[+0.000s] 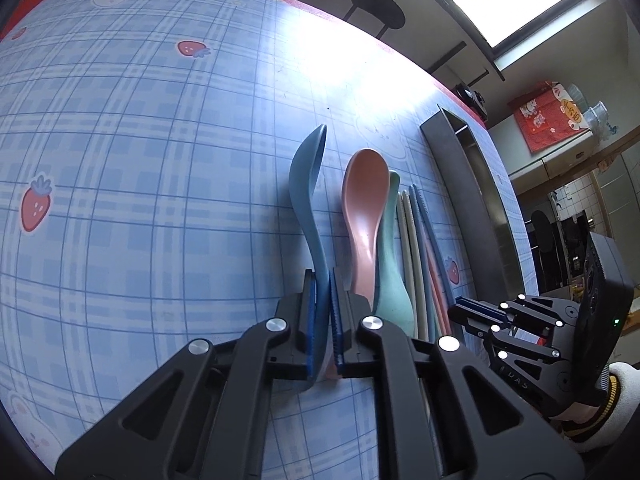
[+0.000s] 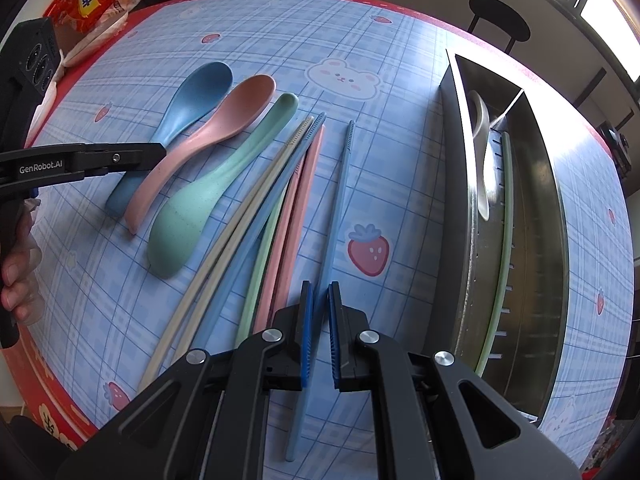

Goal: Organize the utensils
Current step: 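Grasp the blue spoon with the left gripper while the right grasps a blue chopstick, then carry the blue spoon into the tray while the right gripper carries the chopstick in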

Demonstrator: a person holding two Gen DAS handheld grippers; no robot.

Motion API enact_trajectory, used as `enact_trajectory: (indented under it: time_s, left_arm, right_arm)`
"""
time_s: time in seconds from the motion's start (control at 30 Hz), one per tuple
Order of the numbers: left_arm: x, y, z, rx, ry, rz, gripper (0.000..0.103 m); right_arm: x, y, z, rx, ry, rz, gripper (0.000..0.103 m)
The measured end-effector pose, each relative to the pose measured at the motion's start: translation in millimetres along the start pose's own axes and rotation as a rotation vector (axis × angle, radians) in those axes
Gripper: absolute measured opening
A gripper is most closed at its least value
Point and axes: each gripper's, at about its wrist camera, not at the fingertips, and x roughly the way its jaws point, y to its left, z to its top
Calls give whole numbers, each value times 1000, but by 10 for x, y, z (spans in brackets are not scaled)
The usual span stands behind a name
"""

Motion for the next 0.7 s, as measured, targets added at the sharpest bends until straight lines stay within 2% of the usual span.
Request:
enact_trajectory:
  time_s: [0.33,0.7]
  left_arm:
    - [-392,70,-226,-57,-49,-19,11]
    - [-534,-112,-630,-34,-13,18,11]
  right_arm:
    - [1,-51,-25,24,-16,21,8]
    - [-40,-113,-121,94,-31,80,6]
